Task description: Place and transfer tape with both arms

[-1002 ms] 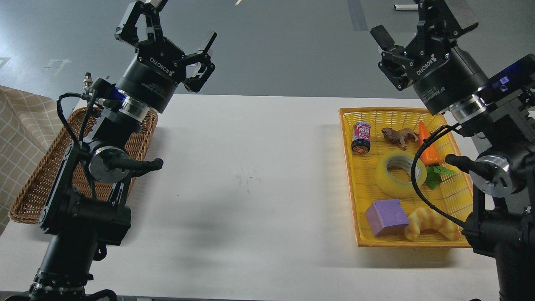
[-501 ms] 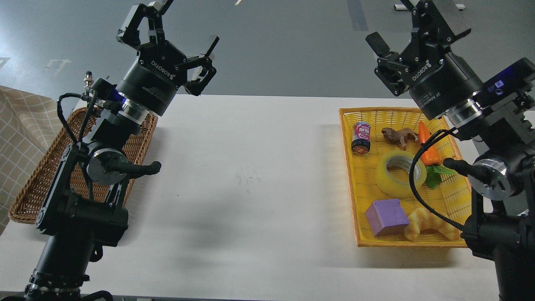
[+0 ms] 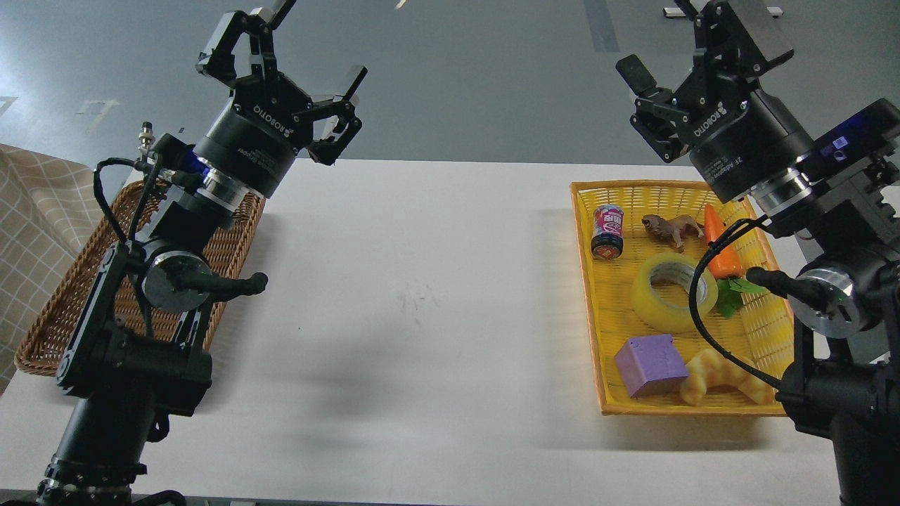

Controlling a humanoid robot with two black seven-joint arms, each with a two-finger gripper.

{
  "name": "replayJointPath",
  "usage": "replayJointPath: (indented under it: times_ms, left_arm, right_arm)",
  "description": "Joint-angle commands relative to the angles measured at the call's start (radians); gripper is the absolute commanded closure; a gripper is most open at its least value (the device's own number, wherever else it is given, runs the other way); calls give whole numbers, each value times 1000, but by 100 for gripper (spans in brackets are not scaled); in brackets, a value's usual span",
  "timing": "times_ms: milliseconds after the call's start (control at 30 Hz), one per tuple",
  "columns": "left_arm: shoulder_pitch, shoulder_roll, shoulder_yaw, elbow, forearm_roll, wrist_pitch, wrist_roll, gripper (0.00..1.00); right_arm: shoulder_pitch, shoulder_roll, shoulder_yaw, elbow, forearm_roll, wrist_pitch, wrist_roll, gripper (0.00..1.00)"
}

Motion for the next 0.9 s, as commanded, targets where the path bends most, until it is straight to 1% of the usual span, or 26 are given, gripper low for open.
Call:
replayJointPath:
  times_ms: [0,200,601,868]
  left_arm:
    - [-8,3,-3,2,-5,-4,-2,2]
    - [-2,-2,-6,7,-5,-53,-4,2]
    - [-1,9,-17,2,-2,-47,-10,2]
    - [-4,14,-3,1,3,-52,-4,2]
  right_arm:
    - [0,0,2,2,0,1,0,0]
    - [0,0,-1,3,0,2,0,0]
    - [-9,0,-3,8,0,2,0,0]
    - [-22,0,-1,11,0,2,0,0]
